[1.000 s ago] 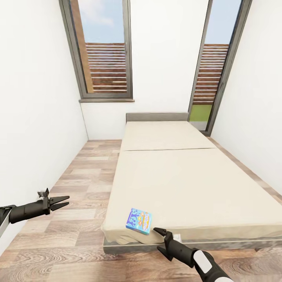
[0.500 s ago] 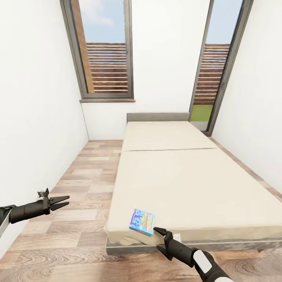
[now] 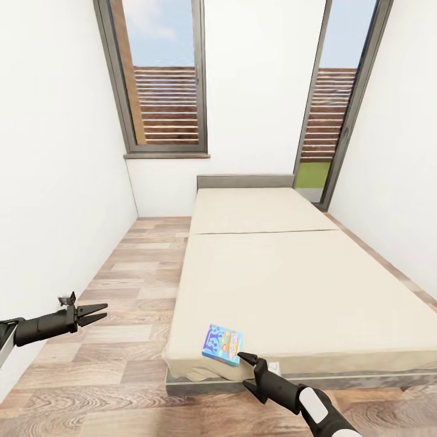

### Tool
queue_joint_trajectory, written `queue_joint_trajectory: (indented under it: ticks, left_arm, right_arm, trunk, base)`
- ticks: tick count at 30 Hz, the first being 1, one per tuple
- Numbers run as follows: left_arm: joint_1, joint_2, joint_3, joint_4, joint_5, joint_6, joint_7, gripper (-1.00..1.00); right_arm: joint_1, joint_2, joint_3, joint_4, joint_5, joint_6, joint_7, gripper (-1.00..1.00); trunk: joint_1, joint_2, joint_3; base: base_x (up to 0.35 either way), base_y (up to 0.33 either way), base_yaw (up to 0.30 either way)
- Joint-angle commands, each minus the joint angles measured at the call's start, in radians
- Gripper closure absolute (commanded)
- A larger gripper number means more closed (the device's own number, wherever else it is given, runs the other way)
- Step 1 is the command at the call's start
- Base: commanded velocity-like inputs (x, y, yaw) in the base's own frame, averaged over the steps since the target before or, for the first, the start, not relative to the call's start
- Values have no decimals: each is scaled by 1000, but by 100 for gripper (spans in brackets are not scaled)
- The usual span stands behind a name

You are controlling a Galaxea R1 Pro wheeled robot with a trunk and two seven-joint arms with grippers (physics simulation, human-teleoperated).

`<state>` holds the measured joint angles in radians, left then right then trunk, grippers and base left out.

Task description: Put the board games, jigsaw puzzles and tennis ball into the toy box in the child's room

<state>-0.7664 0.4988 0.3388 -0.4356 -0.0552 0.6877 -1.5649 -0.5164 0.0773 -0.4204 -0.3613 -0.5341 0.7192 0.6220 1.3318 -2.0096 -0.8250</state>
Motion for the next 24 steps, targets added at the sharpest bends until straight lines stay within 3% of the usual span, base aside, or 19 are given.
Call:
queue_joint_trajectory:
  ticks: [1, 24]
  left_arm:
    - [-1, 0, 3, 0, -6, 10, -6, -100]
    - [-1, -1, 3, 0, -6, 9, -6, -100]
  right_arm:
    - [-1, 1, -6, -1, 0, 6, 0, -100]
    - [-1, 4, -6, -1, 2, 5, -1, -100]
  trunk:
    - [0, 0, -1]
    - [0, 0, -1]
  base:
    - [1, 10, 0]
    - [0, 49, 0]
